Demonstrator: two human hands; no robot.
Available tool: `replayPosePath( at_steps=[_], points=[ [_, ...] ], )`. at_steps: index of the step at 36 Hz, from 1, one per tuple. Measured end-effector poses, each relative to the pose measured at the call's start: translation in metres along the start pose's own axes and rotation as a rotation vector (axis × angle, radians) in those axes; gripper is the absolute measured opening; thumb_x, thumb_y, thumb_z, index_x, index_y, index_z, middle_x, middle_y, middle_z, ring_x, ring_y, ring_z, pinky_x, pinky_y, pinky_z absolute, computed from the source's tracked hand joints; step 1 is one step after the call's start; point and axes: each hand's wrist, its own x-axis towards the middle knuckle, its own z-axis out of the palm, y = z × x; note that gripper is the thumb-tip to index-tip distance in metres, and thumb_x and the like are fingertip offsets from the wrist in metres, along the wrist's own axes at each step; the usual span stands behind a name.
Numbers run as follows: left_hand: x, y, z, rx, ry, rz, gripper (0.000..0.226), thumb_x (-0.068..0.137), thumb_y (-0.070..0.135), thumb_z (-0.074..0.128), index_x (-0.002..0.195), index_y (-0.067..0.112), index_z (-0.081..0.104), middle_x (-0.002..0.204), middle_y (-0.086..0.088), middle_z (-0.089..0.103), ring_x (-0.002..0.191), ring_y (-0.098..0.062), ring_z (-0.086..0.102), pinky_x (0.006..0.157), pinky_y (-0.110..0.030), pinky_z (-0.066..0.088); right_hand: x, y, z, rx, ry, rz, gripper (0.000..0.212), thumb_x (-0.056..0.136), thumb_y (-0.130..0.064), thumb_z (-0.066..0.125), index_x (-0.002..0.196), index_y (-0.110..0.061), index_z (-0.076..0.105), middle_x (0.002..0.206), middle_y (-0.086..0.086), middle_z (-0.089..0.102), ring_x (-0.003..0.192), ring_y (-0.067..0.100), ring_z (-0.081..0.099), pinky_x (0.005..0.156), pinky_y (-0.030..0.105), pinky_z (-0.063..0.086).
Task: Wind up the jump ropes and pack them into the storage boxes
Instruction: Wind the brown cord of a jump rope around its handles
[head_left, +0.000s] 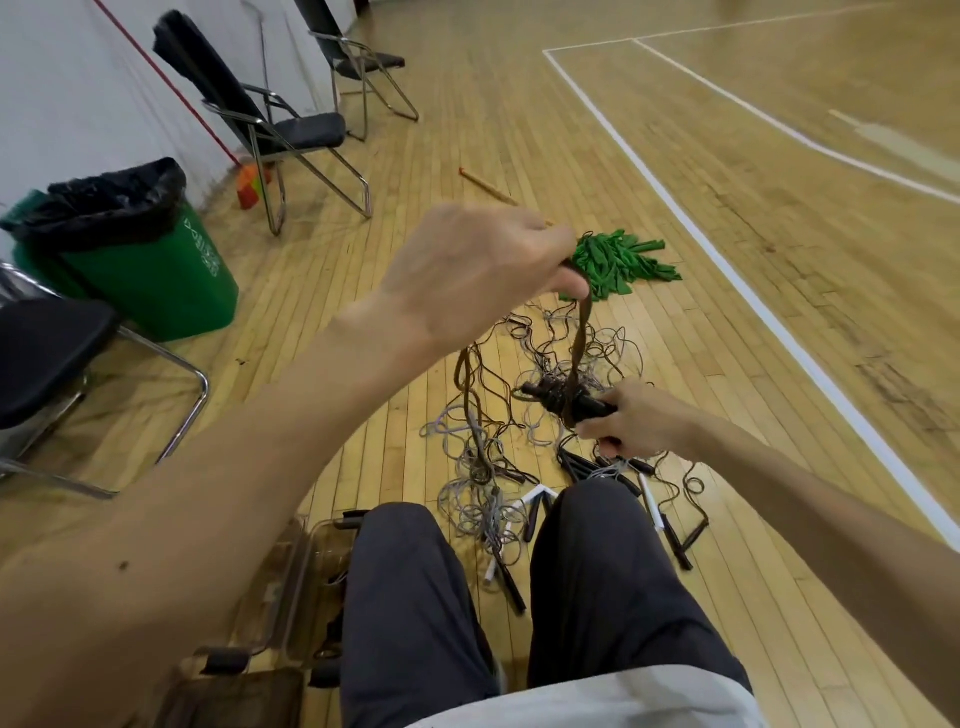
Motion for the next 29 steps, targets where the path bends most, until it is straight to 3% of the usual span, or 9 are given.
replayPosePath(
  at_steps=[3, 8, 11, 16, 19, 29],
  points=[
    [0.010, -0.005, 0.004, 0.010, 0.045, -0.031, 0.052, 0.090, 0.049, 0.053, 0.064, 0.004, 0.058, 0.049, -0.002, 0.051, 0.038, -0.015, 0.042, 0.040, -0.021, 0.034, -0.007, -0.009, 0.003, -0.065, -0.033, -0.034, 0.020, 0.095, -0.029, 0.068, 0.083, -0.014, 0.065, 0.056, -0.006, 0.064, 0.053, 0.014, 0.051, 0.056, 0.028, 0.040],
    [0.015, -0.021, 0.012, 0.093, 0.045, -0.161, 0.066, 0.083, 0.068, 0.048, 0.066, 0.005, 0.056, 0.051, 0.001, 0.043, 0.043, -0.016, 0.041, 0.044, -0.029, 0.041, -0.014, -0.018, 0.007, -0.103, -0.062, -0.088, 0.023, 0.095, -0.030, 0.069, 0.077, -0.016, 0.065, 0.056, -0.005, 0.064, 0.047, 0.008, 0.052, 0.054, 0.024, 0.041],
    [0.012, -0.029, 0.016, 0.137, 0.035, -0.243, 0.071, 0.079, 0.078, 0.046, 0.065, 0.008, 0.054, 0.052, 0.002, 0.040, 0.046, -0.016, 0.039, 0.048, -0.030, 0.037, -0.020, -0.021, 0.010, -0.164, -0.081, -0.149, 0.025, 0.095, -0.030, 0.068, 0.075, -0.016, 0.065, 0.058, -0.005, 0.064, 0.047, 0.006, 0.052, 0.055, 0.022, 0.041],
    [0.008, -0.038, 0.023, 0.199, -0.055, -0.399, 0.068, 0.077, 0.080, 0.050, 0.072, 0.012, 0.052, 0.056, 0.004, 0.037, 0.055, -0.018, 0.045, 0.056, -0.031, 0.033, -0.031, -0.031, 0.013, -0.250, -0.112, -0.244, 0.034, 0.094, -0.037, 0.068, 0.074, -0.009, 0.069, 0.061, -0.002, 0.063, 0.052, 0.011, 0.052, 0.060, 0.028, 0.043],
    [0.004, -0.046, 0.031, 0.190, -0.110, -0.502, 0.067, 0.077, 0.079, 0.052, 0.074, 0.012, 0.050, 0.058, 0.004, 0.036, 0.060, -0.016, 0.043, 0.060, -0.030, 0.031, -0.041, -0.040, 0.013, -0.227, -0.134, -0.308, 0.034, 0.094, -0.036, 0.068, 0.066, -0.018, 0.063, 0.059, -0.004, 0.061, 0.048, 0.007, 0.050, 0.054, 0.021, 0.039],
    [-0.029, -0.053, 0.065, 0.114, -0.304, -0.747, 0.071, 0.074, 0.081, 0.053, 0.069, 0.011, 0.051, 0.061, 0.001, 0.046, 0.054, -0.012, 0.043, 0.047, -0.022, 0.030, -0.066, -0.062, 0.005, 0.013, -0.188, -0.548, 0.031, 0.097, -0.025, 0.068, 0.067, -0.019, 0.062, 0.058, -0.001, 0.057, 0.051, 0.014, 0.049, 0.051, 0.019, 0.036]
  ],
)
